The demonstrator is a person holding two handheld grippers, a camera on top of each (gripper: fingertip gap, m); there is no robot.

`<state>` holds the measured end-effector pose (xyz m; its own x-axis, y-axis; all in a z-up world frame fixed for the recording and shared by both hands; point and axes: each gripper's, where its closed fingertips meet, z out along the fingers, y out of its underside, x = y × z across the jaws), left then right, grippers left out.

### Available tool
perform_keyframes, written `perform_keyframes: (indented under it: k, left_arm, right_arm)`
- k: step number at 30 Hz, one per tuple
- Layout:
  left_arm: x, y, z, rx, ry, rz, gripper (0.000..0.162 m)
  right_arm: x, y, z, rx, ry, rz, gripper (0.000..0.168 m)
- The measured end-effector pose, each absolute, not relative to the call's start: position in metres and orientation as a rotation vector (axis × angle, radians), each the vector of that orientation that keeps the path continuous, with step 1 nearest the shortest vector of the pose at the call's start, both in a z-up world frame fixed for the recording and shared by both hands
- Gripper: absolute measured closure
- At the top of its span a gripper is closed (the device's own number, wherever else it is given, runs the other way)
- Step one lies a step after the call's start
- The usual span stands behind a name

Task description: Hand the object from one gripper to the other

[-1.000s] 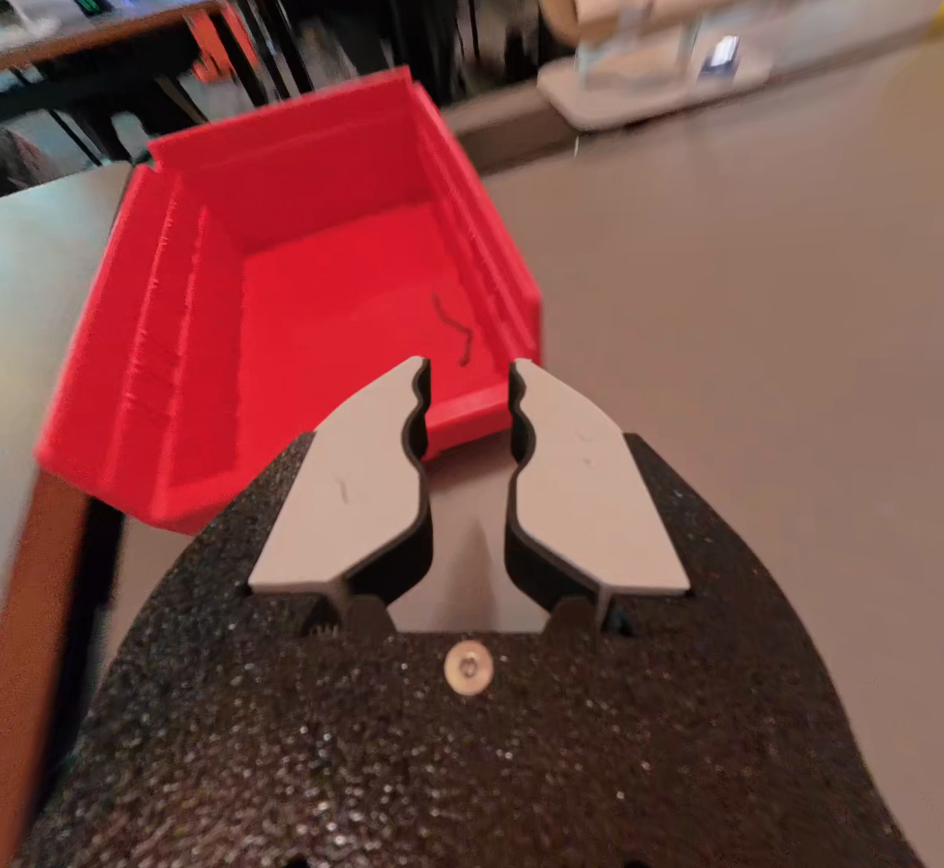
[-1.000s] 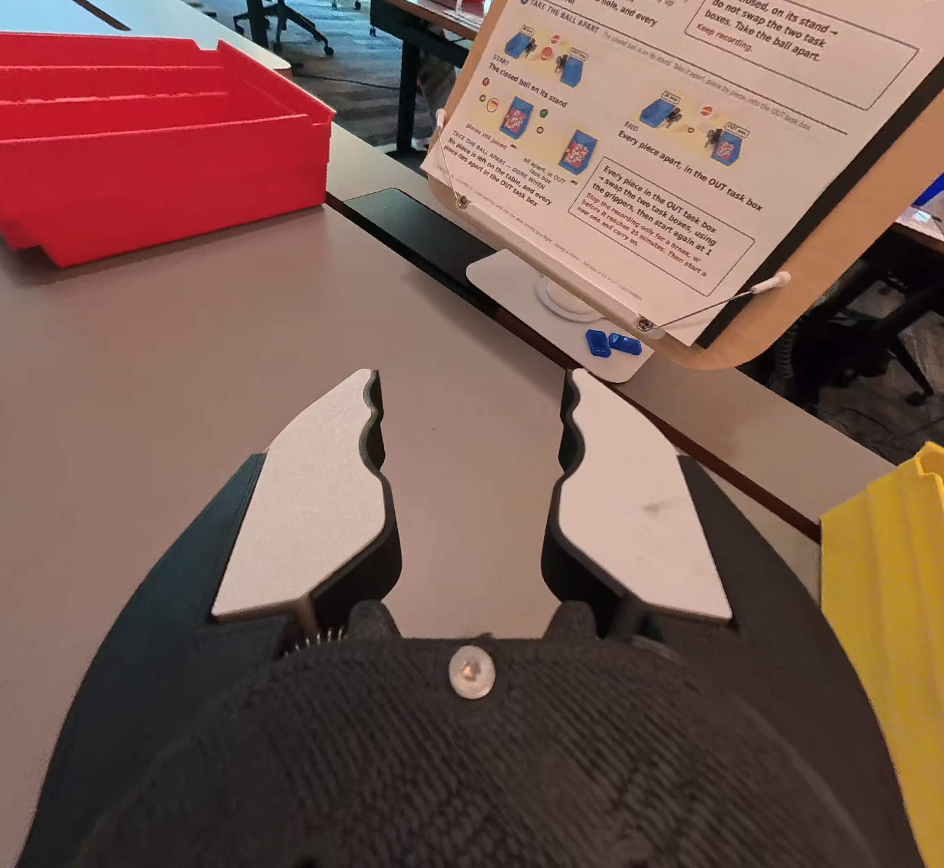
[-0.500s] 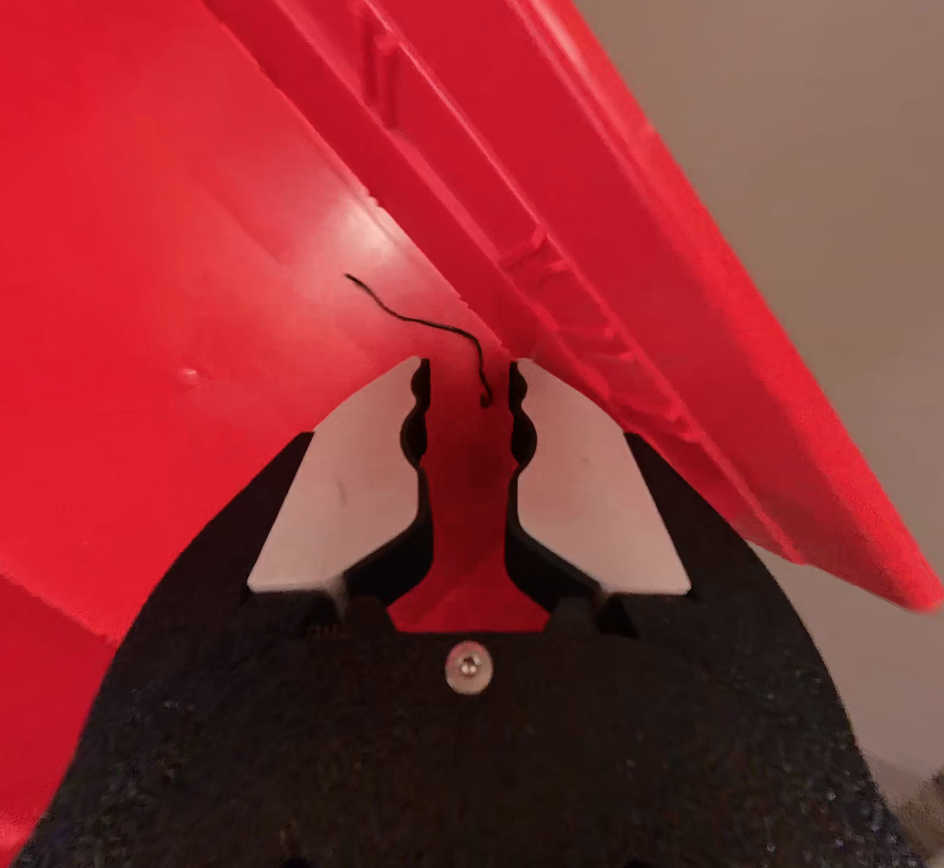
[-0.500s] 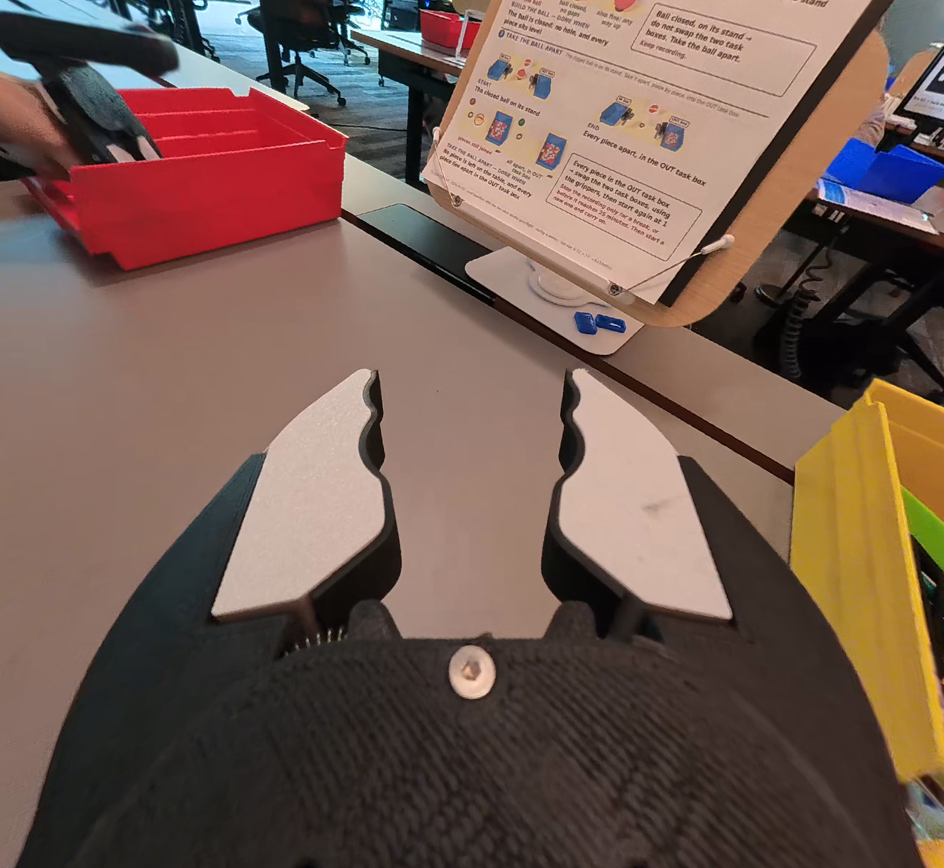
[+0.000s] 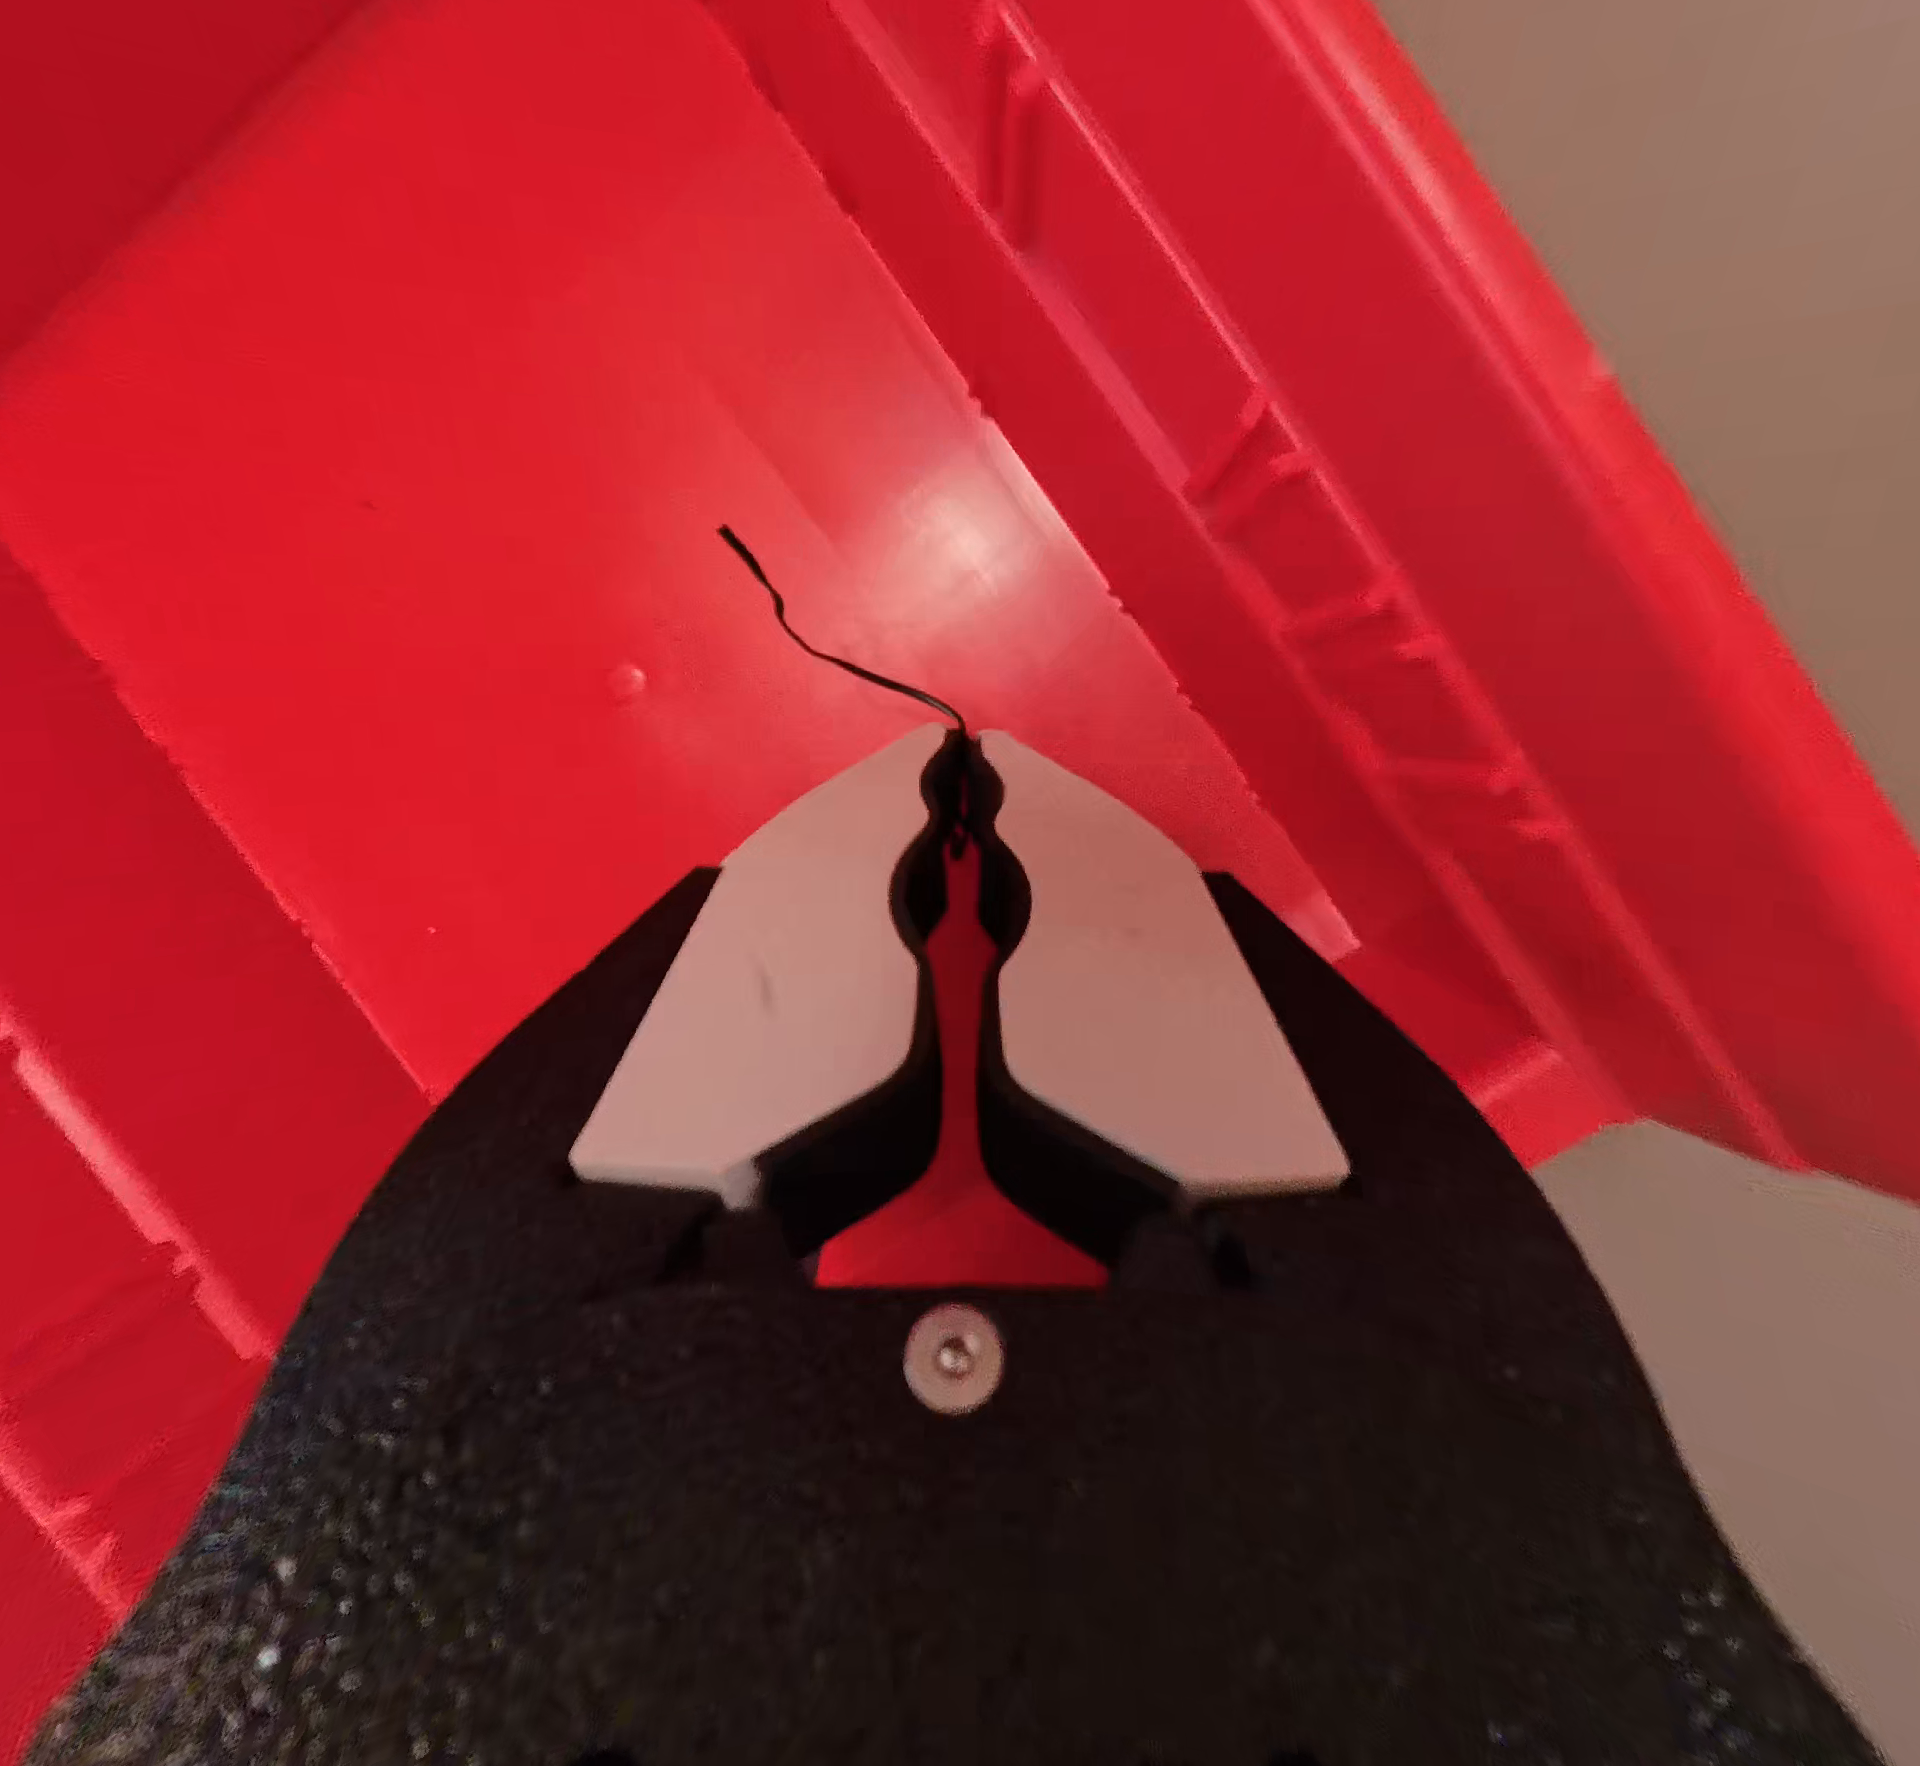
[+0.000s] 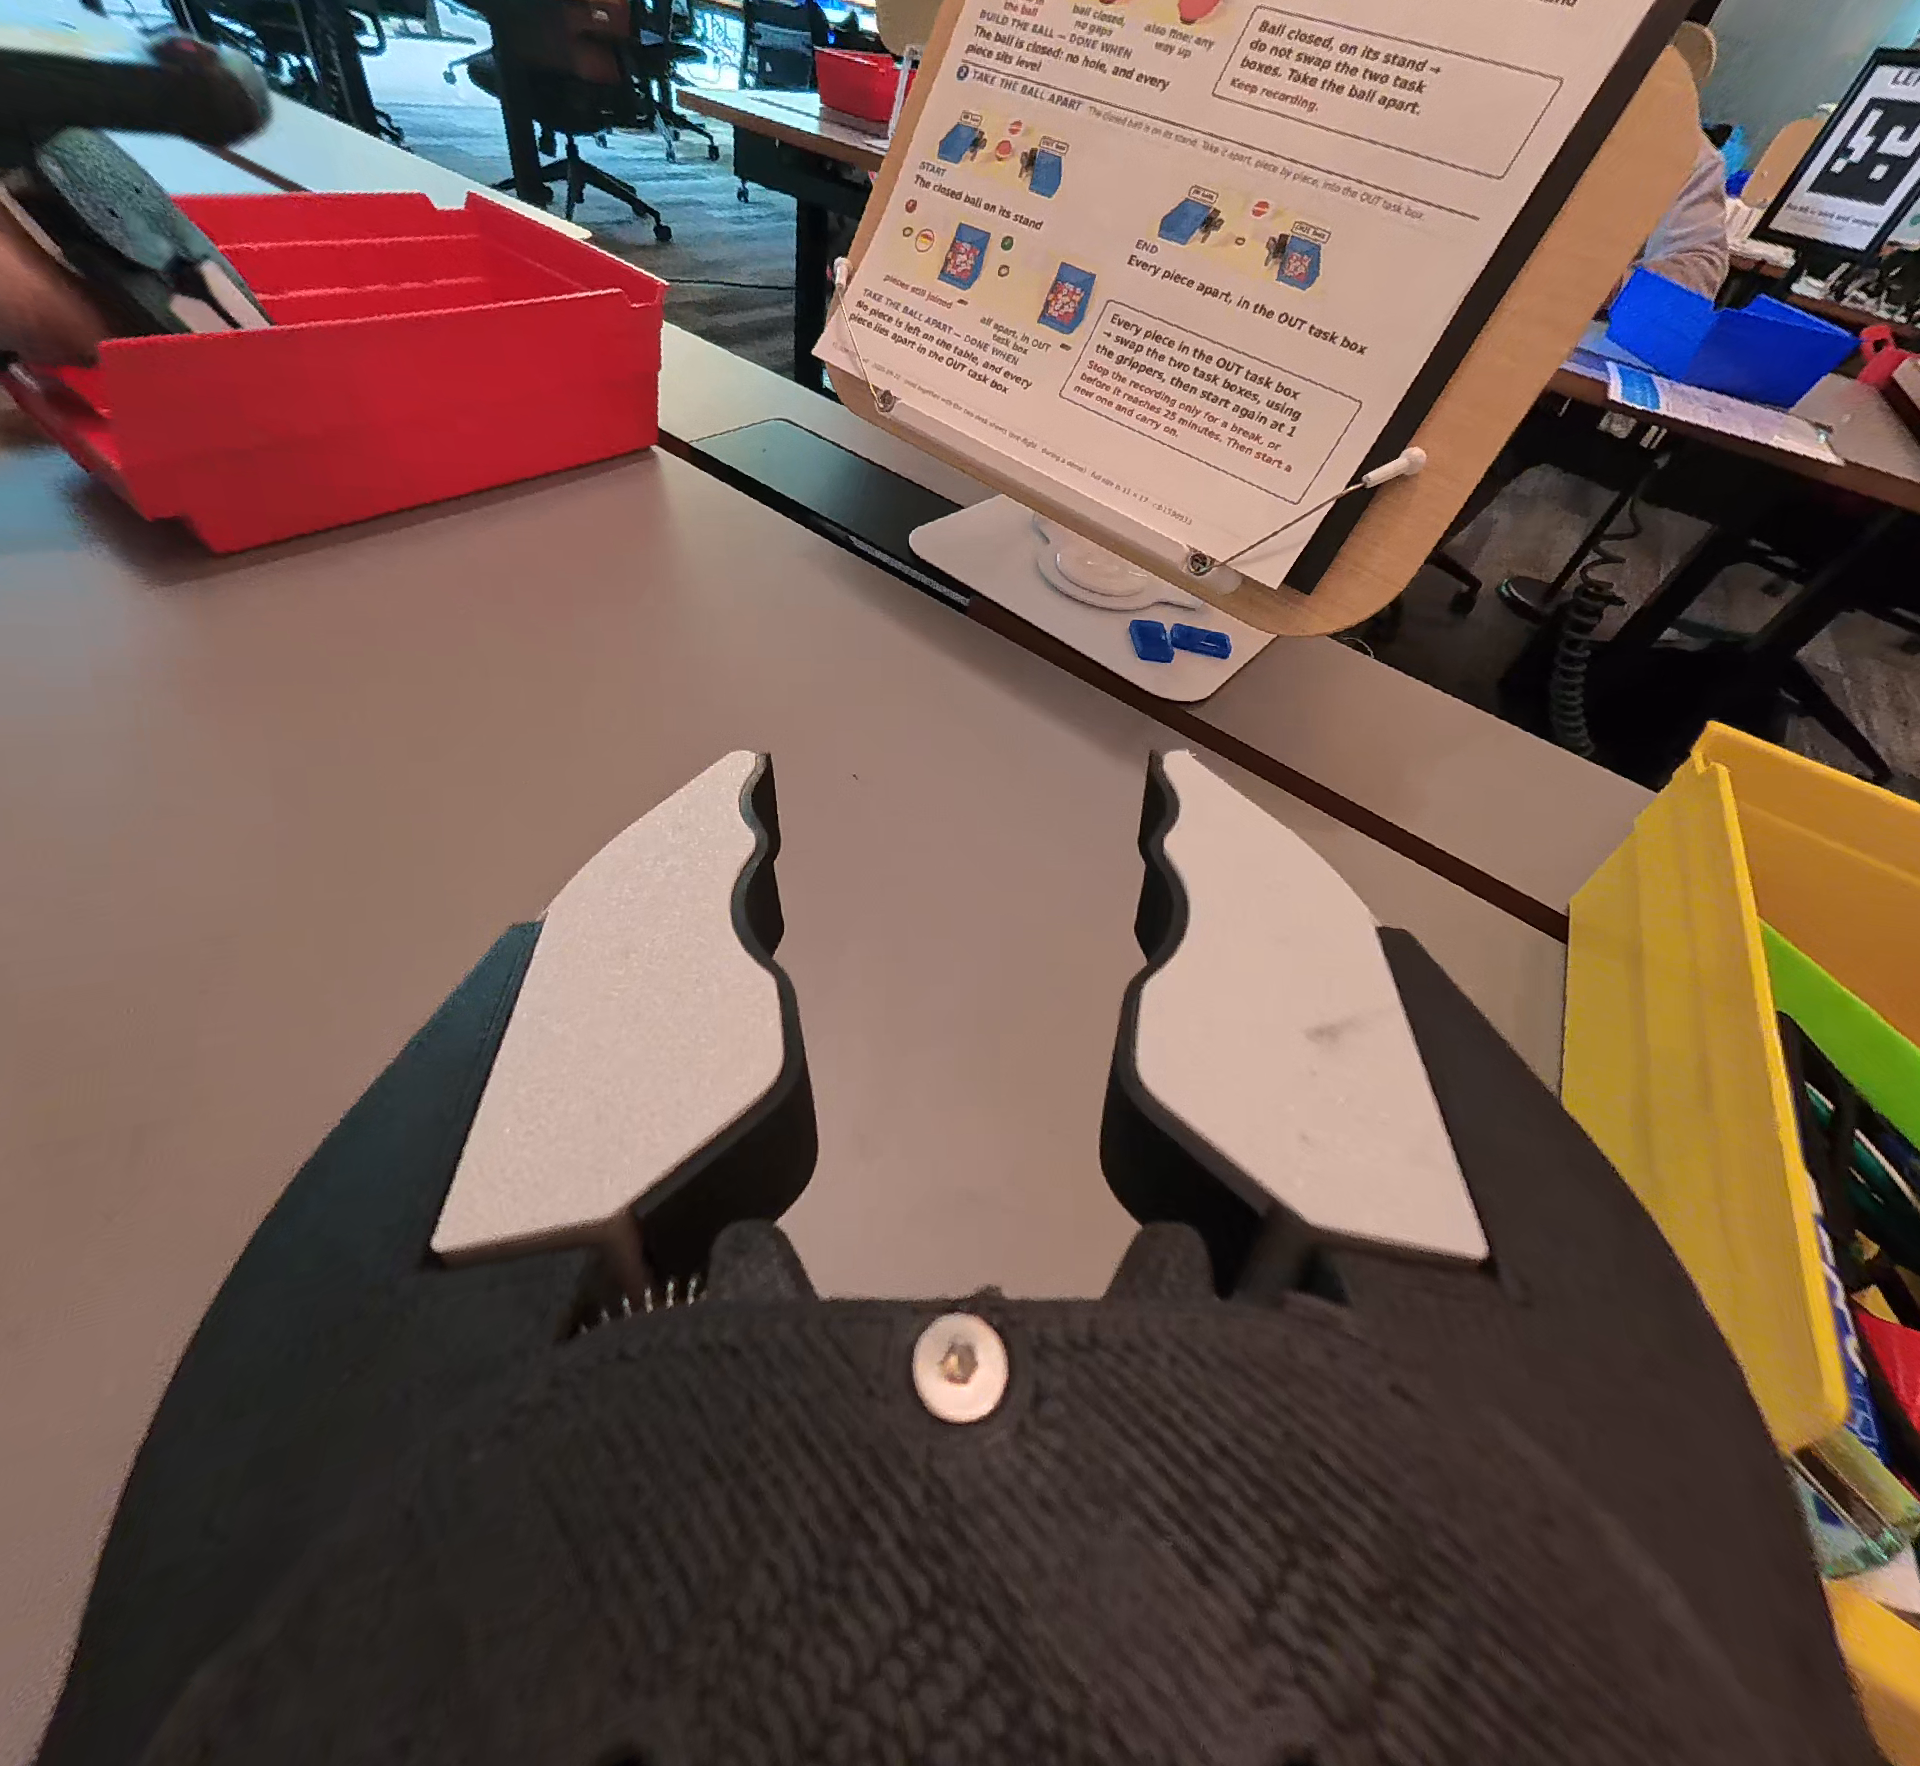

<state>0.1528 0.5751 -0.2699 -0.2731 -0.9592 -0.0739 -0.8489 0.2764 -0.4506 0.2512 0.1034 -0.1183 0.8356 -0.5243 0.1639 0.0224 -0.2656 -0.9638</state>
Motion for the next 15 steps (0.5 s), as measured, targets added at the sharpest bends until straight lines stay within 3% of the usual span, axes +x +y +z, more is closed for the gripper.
perform_keyframes:
  k: [1, 9, 15]
  left_arm:
    - [0.153, 0.576, -0.263, -1.643, 2.183, -0.527, 0.162]
    - [0.137, 0.537, -0.140, -1.305, 1.874, -1.123, 0.162]
    - [0.101, 0.406, -0.060, -0.899, 1.798, -1.602, 0.162]
  right_arm:
    - [0.252, 0.101, -0.118, -1.774, 0.389, -0.544, 0.101]
    - [0.238, 0.110, -0.121, -1.739, 0.352, -0.429, 0.104]
    - [0.168, 0.173, -0.111, -1.679, 0.127, -0.135, 0.105]
